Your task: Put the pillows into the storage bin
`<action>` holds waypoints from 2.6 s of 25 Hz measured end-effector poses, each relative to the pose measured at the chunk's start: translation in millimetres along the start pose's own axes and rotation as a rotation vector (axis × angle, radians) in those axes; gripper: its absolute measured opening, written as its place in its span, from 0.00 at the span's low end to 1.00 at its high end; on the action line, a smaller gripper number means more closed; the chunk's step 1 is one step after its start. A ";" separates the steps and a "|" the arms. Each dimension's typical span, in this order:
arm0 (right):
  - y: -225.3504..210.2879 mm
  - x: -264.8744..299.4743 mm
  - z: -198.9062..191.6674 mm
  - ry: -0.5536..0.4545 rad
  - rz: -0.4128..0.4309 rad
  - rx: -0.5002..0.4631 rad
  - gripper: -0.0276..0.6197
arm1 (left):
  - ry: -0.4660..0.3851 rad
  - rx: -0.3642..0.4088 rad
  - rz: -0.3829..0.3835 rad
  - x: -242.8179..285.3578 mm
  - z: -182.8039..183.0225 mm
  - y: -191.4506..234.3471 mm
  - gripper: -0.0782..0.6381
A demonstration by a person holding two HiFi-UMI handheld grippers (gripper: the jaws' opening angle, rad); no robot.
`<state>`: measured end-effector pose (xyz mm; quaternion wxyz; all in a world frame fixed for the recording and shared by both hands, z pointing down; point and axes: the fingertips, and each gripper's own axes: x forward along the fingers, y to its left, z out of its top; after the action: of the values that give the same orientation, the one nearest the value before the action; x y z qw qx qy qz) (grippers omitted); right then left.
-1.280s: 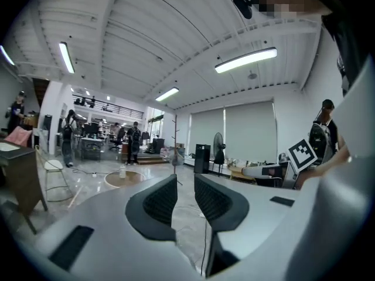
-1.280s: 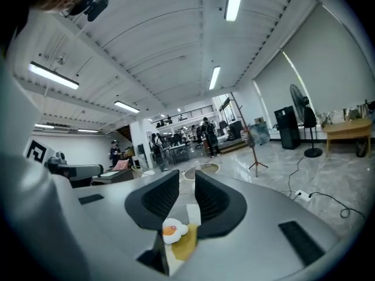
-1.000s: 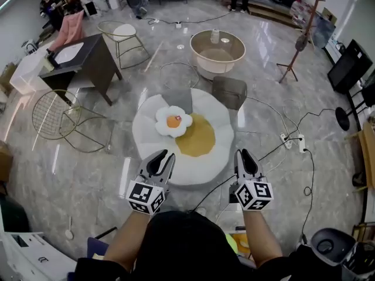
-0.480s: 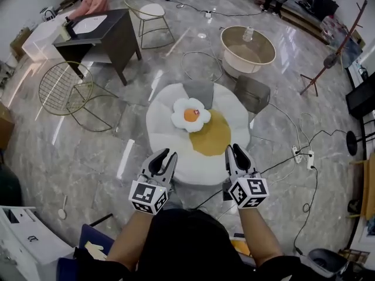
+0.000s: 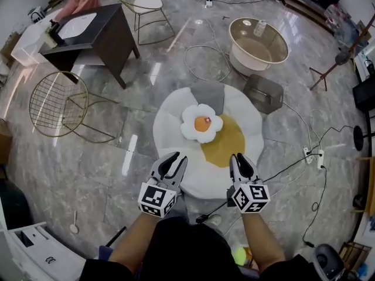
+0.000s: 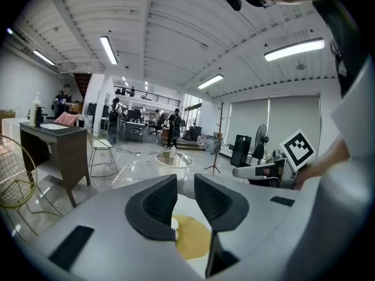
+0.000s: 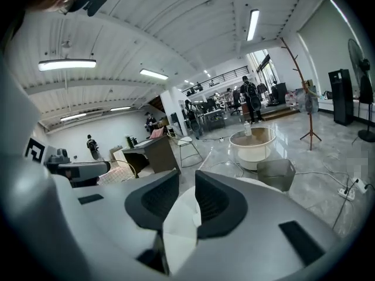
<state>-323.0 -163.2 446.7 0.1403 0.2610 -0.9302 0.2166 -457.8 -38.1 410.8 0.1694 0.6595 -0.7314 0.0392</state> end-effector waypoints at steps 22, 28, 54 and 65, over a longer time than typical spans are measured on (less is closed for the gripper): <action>-123.1 236.9 -269.9 0.286 -0.195 0.486 0.29 | 0.254 -0.049 -0.041 122.8 -218.7 150.5 0.25; -138.0 272.7 -345.7 0.325 -0.217 0.577 0.35 | 0.270 -0.085 -0.033 133.9 -266.8 161.1 0.25; -178.3 374.3 -457.5 0.225 -0.234 1.148 0.61 | 0.343 -0.182 0.025 126.2 -350.8 202.4 0.25; -156.3 317.5 -404.1 0.240 -0.226 1.004 0.26 | 0.346 -0.232 0.042 99.1 -326.5 170.9 0.25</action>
<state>-439.5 -225.9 967.3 0.1258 0.3680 -0.6556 0.6473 -568.1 -19.0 775.7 0.3665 0.6037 -0.7044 0.0709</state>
